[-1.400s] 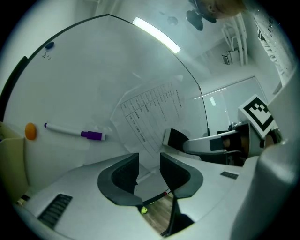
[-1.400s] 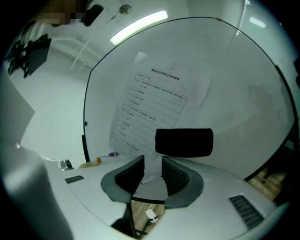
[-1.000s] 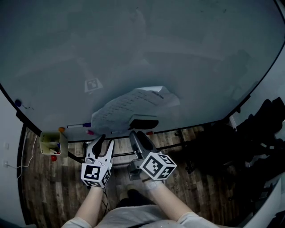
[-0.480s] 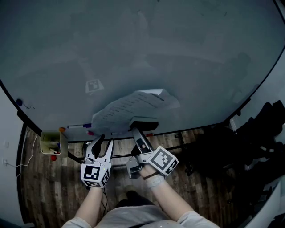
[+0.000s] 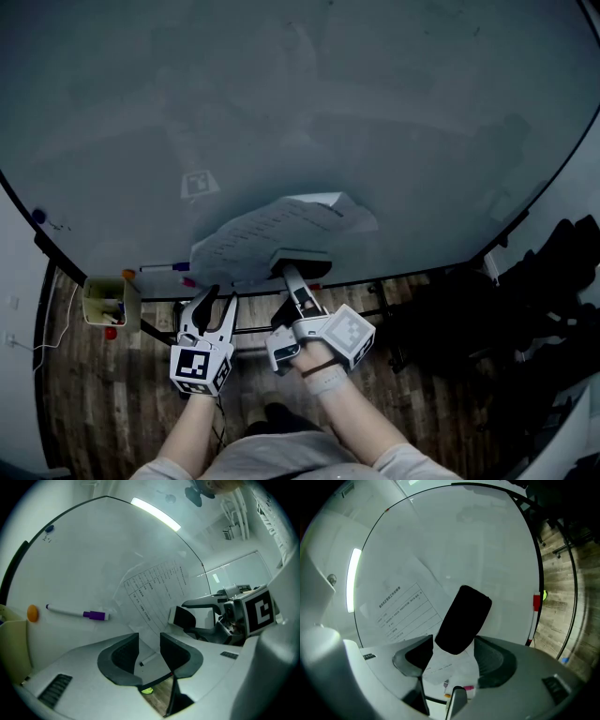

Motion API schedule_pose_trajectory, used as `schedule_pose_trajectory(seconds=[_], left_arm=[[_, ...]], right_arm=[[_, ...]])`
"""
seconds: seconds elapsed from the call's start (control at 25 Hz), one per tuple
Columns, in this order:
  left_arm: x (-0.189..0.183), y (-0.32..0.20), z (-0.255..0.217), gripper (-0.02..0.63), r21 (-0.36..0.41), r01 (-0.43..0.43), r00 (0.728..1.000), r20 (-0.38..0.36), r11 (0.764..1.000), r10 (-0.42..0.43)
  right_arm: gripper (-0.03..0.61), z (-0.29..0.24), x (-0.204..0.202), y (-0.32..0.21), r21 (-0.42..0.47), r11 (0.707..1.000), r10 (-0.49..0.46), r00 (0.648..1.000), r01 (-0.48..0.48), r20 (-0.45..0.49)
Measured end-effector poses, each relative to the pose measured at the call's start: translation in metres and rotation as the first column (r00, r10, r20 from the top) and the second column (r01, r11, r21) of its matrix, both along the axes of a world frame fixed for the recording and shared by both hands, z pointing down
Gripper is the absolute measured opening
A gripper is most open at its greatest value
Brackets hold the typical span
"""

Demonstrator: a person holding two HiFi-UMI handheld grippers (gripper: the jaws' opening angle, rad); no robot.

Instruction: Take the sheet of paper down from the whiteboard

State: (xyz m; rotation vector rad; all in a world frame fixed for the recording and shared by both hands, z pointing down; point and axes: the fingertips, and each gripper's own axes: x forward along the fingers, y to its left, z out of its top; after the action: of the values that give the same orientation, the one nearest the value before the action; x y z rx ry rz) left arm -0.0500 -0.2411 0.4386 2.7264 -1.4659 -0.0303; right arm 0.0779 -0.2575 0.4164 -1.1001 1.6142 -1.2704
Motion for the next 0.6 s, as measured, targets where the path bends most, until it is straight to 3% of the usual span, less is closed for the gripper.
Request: schedule_pose_trajectory(seconds=[0.6], left_arm=[[-0.006, -0.013, 0.005, 0.161, -0.013, 0.049, 0.999, 0.007, 0.999, -0.049]], right_arm=[[0.268, 0.004, 0.007, -0.013, -0.046, 0.999, 0.010, 0.994, -0.005, 0.109]])
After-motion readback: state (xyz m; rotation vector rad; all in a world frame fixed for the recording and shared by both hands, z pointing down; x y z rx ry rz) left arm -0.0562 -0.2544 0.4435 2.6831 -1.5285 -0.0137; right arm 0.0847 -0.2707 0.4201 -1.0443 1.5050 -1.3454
